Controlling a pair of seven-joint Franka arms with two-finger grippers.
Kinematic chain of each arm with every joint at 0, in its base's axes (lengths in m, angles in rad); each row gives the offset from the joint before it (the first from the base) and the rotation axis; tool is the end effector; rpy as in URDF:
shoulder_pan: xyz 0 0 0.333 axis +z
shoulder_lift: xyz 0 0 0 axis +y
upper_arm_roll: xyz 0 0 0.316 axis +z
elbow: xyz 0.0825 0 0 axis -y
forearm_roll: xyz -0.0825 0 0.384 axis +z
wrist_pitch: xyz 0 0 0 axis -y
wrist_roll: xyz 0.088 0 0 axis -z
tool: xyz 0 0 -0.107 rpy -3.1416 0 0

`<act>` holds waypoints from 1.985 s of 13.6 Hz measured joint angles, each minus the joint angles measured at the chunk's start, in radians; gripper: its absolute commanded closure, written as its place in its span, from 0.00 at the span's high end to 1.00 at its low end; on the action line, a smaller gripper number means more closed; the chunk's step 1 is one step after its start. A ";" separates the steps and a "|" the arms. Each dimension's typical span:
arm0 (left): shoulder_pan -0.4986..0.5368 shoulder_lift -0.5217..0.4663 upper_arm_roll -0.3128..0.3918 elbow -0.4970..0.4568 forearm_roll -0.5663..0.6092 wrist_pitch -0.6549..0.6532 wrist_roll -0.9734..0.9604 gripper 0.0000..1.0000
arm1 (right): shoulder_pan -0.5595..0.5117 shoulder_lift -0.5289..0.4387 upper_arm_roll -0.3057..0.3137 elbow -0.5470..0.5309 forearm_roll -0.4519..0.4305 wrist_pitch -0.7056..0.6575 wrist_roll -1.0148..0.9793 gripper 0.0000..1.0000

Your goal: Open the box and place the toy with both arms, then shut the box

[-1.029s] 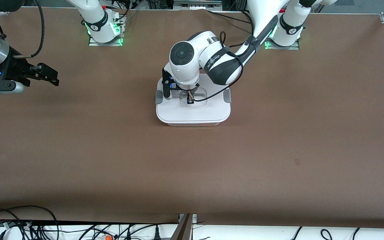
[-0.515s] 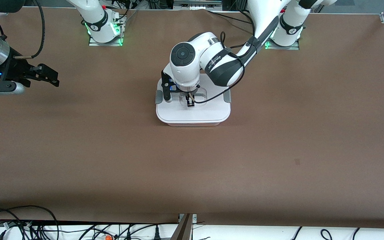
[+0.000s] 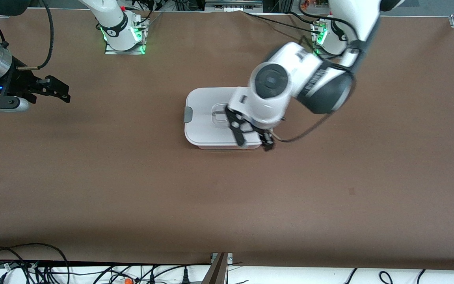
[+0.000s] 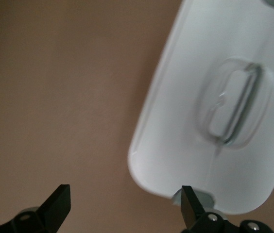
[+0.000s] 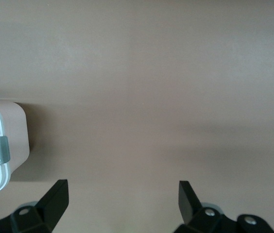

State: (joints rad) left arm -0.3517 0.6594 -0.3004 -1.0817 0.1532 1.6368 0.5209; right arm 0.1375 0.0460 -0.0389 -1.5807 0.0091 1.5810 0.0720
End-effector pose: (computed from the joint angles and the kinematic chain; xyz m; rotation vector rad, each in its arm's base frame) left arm 0.6223 -0.3745 0.4453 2.6230 -1.6748 -0.1264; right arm 0.5651 0.0574 0.5949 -3.1371 -0.0413 0.0724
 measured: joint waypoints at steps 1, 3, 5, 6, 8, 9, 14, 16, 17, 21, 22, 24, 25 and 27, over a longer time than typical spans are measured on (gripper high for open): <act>0.042 -0.007 0.001 0.006 0.000 -0.010 0.002 1.00 | 0.000 0.000 0.000 0.000 0.000 0.000 0.000 1.00; 0.116 -0.024 0.004 0.011 0.001 -0.022 0.001 1.00 | 0.000 0.000 0.000 0.000 0.000 0.000 0.000 1.00; 0.195 -0.043 0.007 0.014 0.001 -0.028 0.001 1.00 | 0.000 0.000 0.000 0.000 0.000 0.000 0.000 1.00; 0.235 -0.054 0.010 0.015 0.001 -0.028 0.001 1.00 | 0.000 0.000 0.000 0.000 0.000 0.000 0.000 1.00; 0.316 -0.090 0.015 0.016 0.001 -0.029 0.001 1.00 | 0.000 0.000 0.000 -0.003 0.000 0.000 0.000 1.00; 0.345 -0.117 0.027 0.017 0.001 -0.029 0.002 1.00 | 0.000 0.000 0.000 -0.004 0.000 0.000 0.000 1.00; 0.365 -0.273 0.171 -0.046 0.001 -0.050 -0.005 1.00 | 0.000 0.000 0.000 -0.006 0.000 0.000 0.000 1.00; 0.372 -0.304 0.245 -0.073 -0.015 -0.051 -0.036 1.00 | 0.000 0.000 0.000 -0.007 0.000 0.000 0.000 1.00; 0.377 -0.319 0.279 -0.087 -0.048 -0.052 -0.072 1.00 | 0.000 0.000 0.000 -0.008 0.000 0.000 0.000 1.00; 0.388 -0.404 0.339 -0.188 -0.137 -0.114 -0.301 1.00 | 0.000 0.000 0.000 -0.015 0.000 0.000 0.000 1.00; 0.387 -0.417 0.337 -0.201 -0.138 -0.122 -0.344 1.00 | 0.000 0.000 0.000 -0.016 0.000 0.000 0.000 1.00; 0.384 -0.443 0.336 -0.221 -0.140 -0.131 -0.368 1.00 | 0.000 0.000 0.000 -0.016 0.000 0.000 0.000 1.00; 0.381 -0.461 0.335 -0.242 -0.140 -0.135 -0.376 1.00 | 0.000 0.000 0.000 -0.016 0.000 0.000 0.000 1.00; 0.376 -0.491 0.334 -0.287 -0.140 -0.136 -0.401 1.00 | 0.000 0.000 0.000 -0.016 0.000 0.000 0.000 1.00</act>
State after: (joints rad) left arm 0.0238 0.1680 0.0340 -1.3687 0.0132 1.5004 0.1200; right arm 0.1375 0.0464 -0.0388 -1.5970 0.0088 1.5814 0.0718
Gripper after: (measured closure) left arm 0.000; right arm 0.000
